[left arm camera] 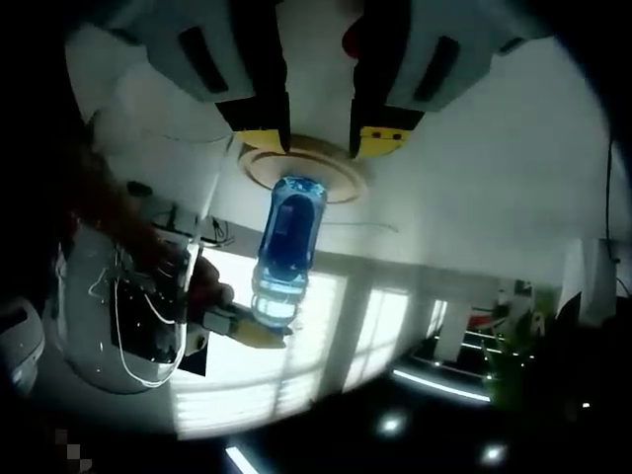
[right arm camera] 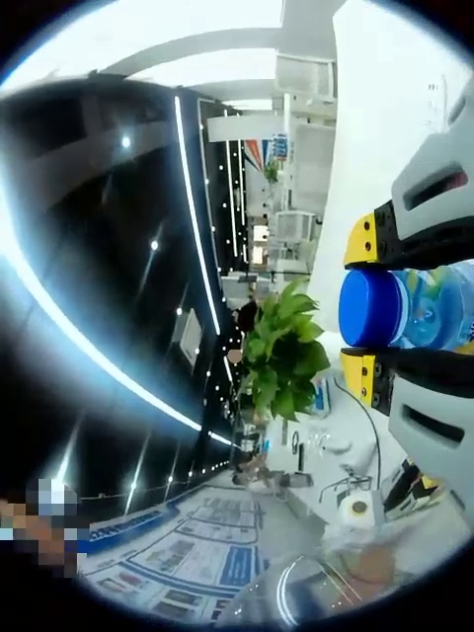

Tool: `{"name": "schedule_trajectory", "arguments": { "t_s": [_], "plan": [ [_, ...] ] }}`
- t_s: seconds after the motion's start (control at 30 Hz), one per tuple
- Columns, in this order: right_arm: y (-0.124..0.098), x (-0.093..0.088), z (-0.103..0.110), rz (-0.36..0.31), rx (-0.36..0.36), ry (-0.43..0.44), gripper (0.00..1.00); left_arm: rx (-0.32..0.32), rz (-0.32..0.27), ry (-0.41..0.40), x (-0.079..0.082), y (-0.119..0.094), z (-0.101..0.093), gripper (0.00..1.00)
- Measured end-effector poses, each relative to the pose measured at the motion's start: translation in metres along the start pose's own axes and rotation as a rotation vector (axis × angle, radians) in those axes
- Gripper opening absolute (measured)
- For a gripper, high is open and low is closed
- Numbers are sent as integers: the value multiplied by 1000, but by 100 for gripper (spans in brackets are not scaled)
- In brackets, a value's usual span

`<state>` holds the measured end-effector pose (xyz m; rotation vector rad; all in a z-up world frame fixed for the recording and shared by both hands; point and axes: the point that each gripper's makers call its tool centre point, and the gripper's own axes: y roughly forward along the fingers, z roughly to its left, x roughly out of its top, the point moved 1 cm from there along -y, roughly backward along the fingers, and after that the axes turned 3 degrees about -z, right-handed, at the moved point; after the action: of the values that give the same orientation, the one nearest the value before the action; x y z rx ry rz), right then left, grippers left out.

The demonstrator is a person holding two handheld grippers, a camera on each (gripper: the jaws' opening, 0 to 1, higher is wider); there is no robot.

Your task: Open the cover put in the Mizone put the cover back on

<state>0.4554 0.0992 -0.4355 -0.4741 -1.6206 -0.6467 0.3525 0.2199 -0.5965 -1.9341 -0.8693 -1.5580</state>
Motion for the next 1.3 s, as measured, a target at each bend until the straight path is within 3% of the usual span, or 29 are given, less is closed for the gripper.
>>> {"name": "schedule_trajectory", "arguments": {
  "t_s": [0.67, 1.3],
  "plan": [
    [-5, -4, -2, 1, -5, 43, 22, -2, -7, 5, 0, -2, 2, 19],
    [-19, 5, -1, -2, -8, 43, 22, -3, -16, 17, 2, -3, -1, 19]
  ]
}}
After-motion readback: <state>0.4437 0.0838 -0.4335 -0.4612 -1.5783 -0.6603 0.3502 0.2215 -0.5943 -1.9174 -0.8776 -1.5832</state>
